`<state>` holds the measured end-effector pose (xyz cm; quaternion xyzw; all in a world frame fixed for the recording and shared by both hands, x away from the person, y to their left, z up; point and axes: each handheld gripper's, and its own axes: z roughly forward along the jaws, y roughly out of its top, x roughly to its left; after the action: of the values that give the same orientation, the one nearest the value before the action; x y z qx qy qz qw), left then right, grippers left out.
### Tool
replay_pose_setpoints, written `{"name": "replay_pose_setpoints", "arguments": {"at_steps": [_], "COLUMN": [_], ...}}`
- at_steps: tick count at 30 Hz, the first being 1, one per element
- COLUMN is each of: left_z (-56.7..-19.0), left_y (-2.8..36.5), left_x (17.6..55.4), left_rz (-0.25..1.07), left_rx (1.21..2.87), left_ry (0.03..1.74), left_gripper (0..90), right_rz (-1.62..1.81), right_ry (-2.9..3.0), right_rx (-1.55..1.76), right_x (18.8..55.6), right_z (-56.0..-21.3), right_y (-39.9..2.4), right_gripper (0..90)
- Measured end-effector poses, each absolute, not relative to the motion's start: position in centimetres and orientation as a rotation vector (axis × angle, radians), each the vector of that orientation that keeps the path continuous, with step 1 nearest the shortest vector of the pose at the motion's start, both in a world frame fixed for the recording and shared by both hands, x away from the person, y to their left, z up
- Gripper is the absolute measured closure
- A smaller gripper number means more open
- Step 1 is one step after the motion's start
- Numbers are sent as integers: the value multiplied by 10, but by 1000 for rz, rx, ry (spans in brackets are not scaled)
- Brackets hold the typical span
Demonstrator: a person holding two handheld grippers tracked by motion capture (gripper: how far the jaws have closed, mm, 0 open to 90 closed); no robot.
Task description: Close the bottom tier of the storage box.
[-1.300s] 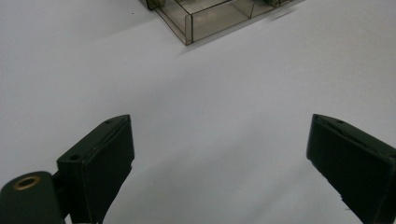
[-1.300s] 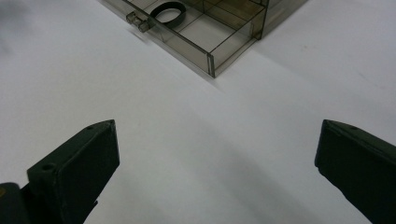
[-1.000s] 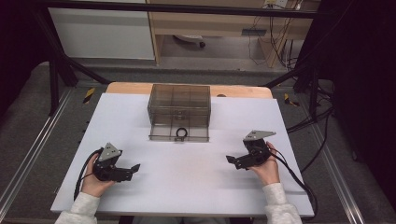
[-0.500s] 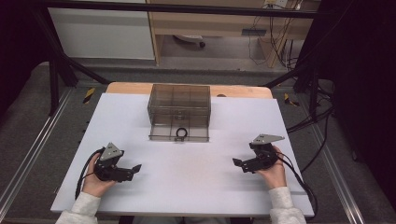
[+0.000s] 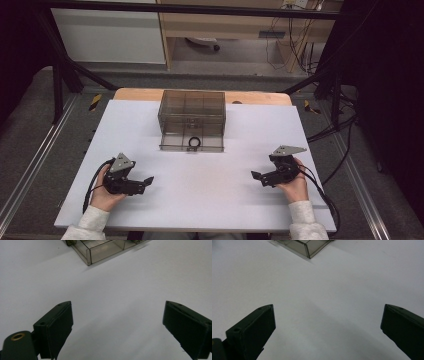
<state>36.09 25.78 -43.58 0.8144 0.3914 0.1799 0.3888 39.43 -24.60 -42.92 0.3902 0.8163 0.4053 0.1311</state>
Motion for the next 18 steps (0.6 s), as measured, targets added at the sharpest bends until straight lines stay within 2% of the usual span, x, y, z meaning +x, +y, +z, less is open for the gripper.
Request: {"name": "replay_pose_setpoints", "arguments": {"at_steps": [18], "left_z": [-432], "left_y": [248], "left_x": [363], "left_rz": [441], "left_rx": [2070], "left_ry": [990], "left_gripper": [137], "right_rz": [1193], "right_ry": [2363], "right_rx": [1142], "right_x": [392], "right_z": [-428], "right_y": [-251], "right_gripper": [4]}}
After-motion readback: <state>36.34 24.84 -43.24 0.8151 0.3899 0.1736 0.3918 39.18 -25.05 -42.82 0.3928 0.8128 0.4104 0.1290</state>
